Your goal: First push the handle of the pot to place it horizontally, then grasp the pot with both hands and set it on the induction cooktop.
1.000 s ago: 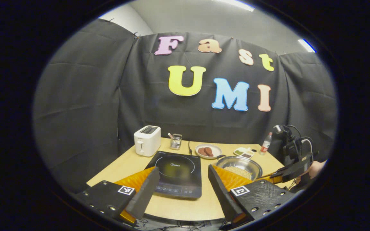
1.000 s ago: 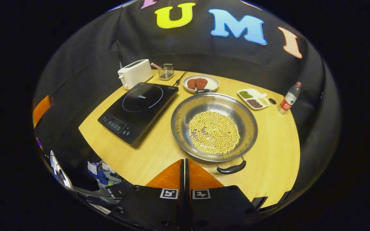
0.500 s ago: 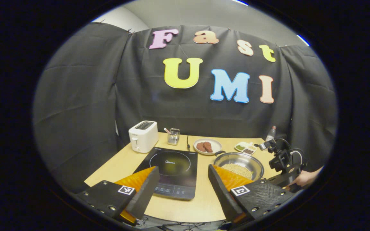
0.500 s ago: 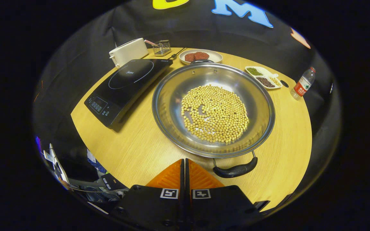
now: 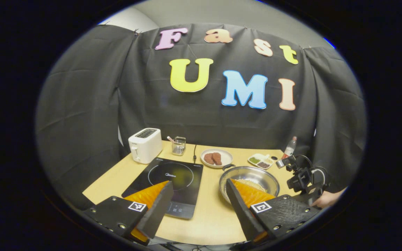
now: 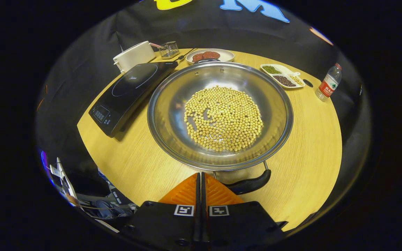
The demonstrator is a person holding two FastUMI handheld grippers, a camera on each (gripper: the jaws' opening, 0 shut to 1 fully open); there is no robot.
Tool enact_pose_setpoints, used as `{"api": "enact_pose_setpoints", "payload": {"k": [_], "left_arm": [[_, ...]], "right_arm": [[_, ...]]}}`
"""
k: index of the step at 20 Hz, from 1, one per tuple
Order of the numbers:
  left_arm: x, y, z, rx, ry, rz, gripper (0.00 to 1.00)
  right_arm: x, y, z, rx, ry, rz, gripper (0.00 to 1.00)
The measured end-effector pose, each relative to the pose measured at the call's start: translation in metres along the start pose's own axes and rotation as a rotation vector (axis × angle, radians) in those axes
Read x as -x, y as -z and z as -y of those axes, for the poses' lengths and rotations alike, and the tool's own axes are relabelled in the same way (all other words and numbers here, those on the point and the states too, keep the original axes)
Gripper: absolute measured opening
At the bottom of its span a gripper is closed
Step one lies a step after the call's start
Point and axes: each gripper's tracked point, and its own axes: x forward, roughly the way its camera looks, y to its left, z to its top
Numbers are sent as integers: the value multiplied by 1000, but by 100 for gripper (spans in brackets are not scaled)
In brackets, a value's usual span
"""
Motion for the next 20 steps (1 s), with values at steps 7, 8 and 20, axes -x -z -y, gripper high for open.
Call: {"api": "enact_pose_setpoints", "payload": {"k": [7,8,20], "left_arm": [[-18,-2,28,-12,14,-2,88],[-20,-1,31,-12,18,-7,88],[-41,-3,84,-50,36,-22,92]], "right_arm": [[5,5,39,6,39,-4,2],[6,5,46,1,46,-2,2],[9,0,109,-75,97,27,2]]}}
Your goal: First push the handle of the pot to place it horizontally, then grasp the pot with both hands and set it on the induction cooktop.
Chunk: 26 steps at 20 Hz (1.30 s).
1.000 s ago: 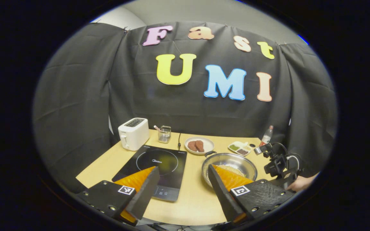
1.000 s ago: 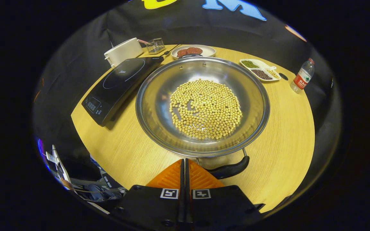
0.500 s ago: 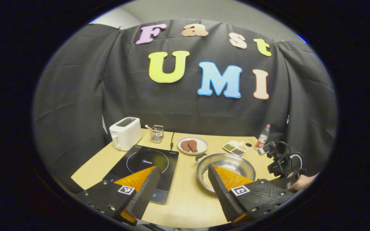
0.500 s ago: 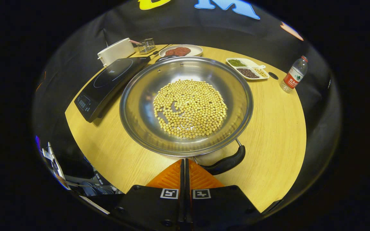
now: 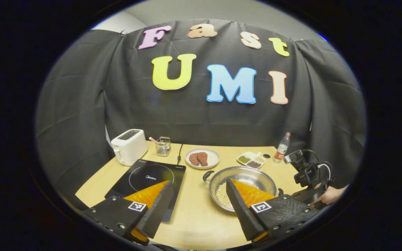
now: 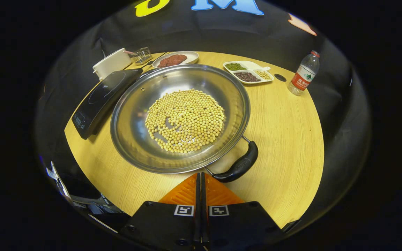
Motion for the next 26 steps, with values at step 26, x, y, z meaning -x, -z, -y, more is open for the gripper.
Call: {"api": "enact_pose_setpoints", "payload": {"k": [26], "left_arm": [[-50,2,75,-2,18,-81,93]], "right_arm": [[-15,-50,74,-339,93,158,2]]}}
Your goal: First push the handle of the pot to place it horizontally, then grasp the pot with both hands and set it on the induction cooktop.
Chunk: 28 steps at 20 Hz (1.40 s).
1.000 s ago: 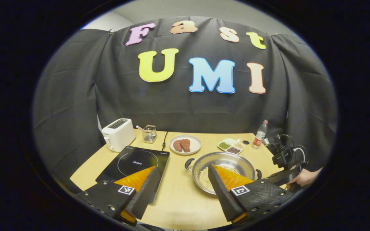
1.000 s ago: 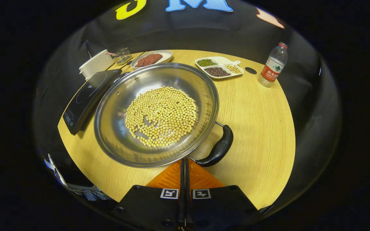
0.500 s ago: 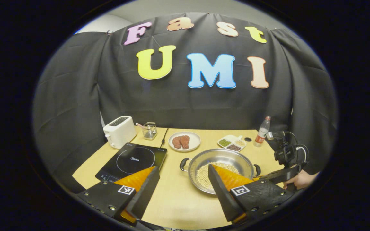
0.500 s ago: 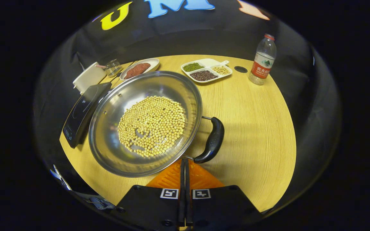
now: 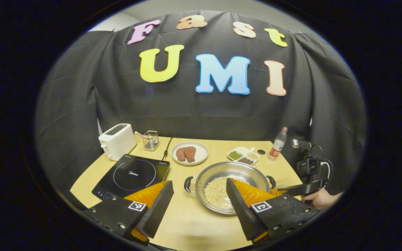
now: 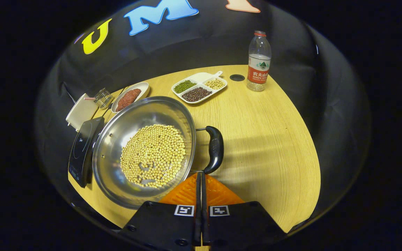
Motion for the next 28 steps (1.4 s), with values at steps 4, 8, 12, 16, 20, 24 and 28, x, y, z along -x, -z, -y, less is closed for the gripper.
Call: {"api": "enact_pose_setpoints", "payload": {"k": [4,8,12,16,20,24,28], "left_arm": [[-22,2,-21,9,36,-11,89],[-48,15,-47,42,54,-36,93],[-88,35,-62,99,100,-106,93],[-131,57,-67,152,147,-189,89],[-174,94,-60,157,200,-304,93],[-208,131,-43,185,268,-392,93],[-235,156,-29,214,306,-446,94]], "right_arm": [[12,-15,7,-59,51,68,7],[30,-19,10,-104,55,98,56],[43,-38,10,-122,69,153,98],[29,-48,3,-146,64,142,98],[3,-54,0,-153,56,129,98],[-21,-53,1,-147,43,103,98],[-41,-46,-4,-120,24,69,98]]}}
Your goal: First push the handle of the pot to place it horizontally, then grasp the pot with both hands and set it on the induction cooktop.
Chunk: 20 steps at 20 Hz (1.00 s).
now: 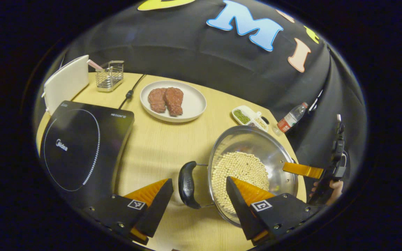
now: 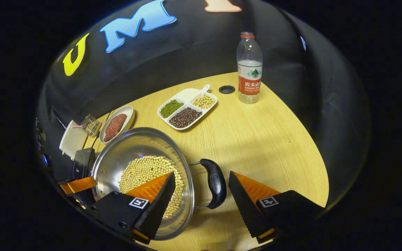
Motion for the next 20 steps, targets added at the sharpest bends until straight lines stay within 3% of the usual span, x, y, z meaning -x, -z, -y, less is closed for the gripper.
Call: {"api": "enact_pose_setpoints", "payload": {"k": [8,9,10,11,12,13,14,16,17,18,20], "left_arm": [[-33,10,-7,16,4,-63,91],[-35,10,-9,21,-3,-65,85],[-39,13,-4,37,12,-68,74],[-39,14,-2,51,19,-81,63],[-38,15,-5,49,9,-85,63],[-40,14,-5,49,12,-75,55],[-41,13,-4,52,17,-76,61],[-41,14,-4,80,25,-83,55],[-42,13,-4,87,26,-82,58],[-42,11,-6,84,24,-82,49],[-41,10,-8,72,13,-88,50]], "right_arm": [[-26,8,-3,62,9,-12,96],[-26,9,0,69,21,-12,89],[-26,9,3,70,28,-9,93],[-27,8,5,66,31,-6,86],[-28,8,8,61,39,-5,77],[-28,9,8,50,27,-8,73],[-25,9,7,47,21,-12,71],[-25,12,7,59,21,-13,66],[-24,13,7,55,18,-19,65],[-23,16,6,45,12,-38,64],[-18,19,3,21,-15,-55,59]]}}
